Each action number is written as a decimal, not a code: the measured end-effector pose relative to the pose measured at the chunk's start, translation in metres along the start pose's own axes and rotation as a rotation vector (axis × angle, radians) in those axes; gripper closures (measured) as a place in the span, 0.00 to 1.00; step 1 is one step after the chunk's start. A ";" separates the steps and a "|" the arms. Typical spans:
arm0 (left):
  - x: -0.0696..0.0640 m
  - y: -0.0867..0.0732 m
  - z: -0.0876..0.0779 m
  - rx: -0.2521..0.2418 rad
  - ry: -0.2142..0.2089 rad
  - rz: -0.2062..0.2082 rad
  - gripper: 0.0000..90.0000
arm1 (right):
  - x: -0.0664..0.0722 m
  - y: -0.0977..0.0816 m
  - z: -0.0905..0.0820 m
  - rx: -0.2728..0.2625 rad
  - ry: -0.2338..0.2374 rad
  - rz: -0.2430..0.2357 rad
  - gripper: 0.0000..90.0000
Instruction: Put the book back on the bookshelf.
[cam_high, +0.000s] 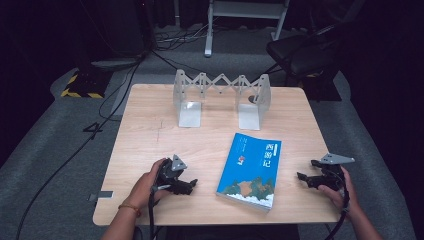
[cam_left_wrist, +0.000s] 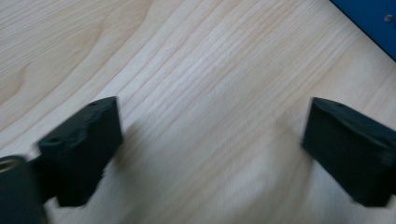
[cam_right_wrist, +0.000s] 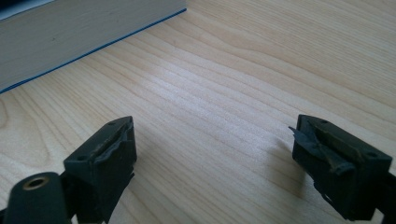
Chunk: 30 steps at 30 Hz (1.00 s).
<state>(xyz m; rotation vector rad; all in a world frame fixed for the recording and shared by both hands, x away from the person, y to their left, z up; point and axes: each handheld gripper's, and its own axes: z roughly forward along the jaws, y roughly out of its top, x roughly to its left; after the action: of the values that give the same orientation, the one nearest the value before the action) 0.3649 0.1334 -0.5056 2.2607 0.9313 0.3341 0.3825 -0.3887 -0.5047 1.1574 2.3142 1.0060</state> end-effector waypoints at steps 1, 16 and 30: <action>0.000 0.000 0.000 0.000 0.000 0.000 0.00 | 0.000 0.000 0.000 0.000 0.000 0.000 0.15; -0.011 -0.004 -0.004 0.002 -0.026 0.034 0.01 | 0.006 0.006 0.003 0.015 0.083 -0.086 0.20; -0.025 -0.019 -0.016 0.003 -0.108 0.116 0.00 | 0.064 0.036 0.013 0.056 0.211 -0.266 0.23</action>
<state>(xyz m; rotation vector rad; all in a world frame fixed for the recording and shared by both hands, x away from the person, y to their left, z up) 0.3298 0.1335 -0.5058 2.3160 0.7471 0.2584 0.3714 -0.3167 -0.4880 0.7649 2.5905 1.0087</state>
